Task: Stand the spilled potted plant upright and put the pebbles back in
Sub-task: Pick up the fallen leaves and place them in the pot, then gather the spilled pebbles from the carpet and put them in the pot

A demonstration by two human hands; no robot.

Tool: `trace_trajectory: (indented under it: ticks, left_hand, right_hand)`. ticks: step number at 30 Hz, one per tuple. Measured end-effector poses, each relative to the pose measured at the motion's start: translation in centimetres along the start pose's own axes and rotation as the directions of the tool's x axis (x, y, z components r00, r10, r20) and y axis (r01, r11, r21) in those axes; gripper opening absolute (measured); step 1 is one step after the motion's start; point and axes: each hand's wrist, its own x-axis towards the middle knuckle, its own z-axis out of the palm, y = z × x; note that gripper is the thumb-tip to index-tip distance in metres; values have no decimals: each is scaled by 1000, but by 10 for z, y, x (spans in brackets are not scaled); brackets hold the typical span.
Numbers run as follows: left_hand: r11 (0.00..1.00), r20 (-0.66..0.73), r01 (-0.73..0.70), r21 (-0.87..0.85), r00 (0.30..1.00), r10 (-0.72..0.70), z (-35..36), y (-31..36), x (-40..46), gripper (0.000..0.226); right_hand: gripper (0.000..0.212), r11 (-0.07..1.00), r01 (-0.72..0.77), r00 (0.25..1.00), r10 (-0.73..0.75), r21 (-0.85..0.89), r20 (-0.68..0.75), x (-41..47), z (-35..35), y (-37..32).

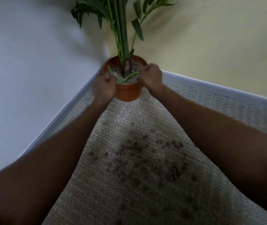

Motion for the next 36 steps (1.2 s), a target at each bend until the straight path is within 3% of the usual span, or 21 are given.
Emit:
trace_trajectory:
  ticks: [1, 3, 5, 7, 9, 11, 18, 24, 29, 32, 36]
  left_hand:
    - [994, 27, -77, 71, 997, 76, 3, -16, -22, 42]
    - [976, 167, -130, 174, 981, 101, 5, -52, -65, 32]
    - [958, 330, -141, 248, 942, 53, 9, -92, -98, 34]
    - [914, 430, -239, 327, 899, 81, 18, -125, -125, 55]
    - [863, 485, -338, 376, 865, 127, 23, -139, -151, 65]
    - [831, 495, -386, 401, 854, 158, 27, -144, -166, 62]
    - [881, 470, -371, 293, 859, 205, 48, -132, -180, 52]
    - [847, 556, -437, 303, 803, 215, 65, -121, -170, 36]
    - [862, 608, -462, 210, 752, 254, 55, -116, -161, 39]
    - [864, 594, -464, 194, 757, 273, 47, -121, -158, 17]
    - [873, 545, -446, 198, 790, 280, 40, -121, -156, 16]
  right_hand:
    - [37, 992, 109, 993, -106, -64, 52, -12, -1, 23]
    - [42, 925, 287, 915, -188, -249, 358, -38, -12, 71]
    - [49, 794, 442, 742, -62, -417, 667, -58, -24, 111]
    - [69, 625, 562, 642, 83, -542, 762, -76, -35, 142]
    - [89, 519, 638, 622, 90, -569, 778, -91, -42, 161]
    - [96, 562, 643, 622, 13, -520, 783, -102, -43, 173]
    - [71, 750, 559, 636, -114, -354, 763, -137, -13, 165]
    - [42, 835, 495, 646, -168, -240, 745, -142, 0, 153]
    - [39, 830, 504, 654, -185, -240, 734, -145, 8, 150]
    - [35, 810, 534, 646, -206, -242, 735, -148, 10, 150]
    - [33, 786, 587, 610, -270, -196, 745, -157, 14, 149]
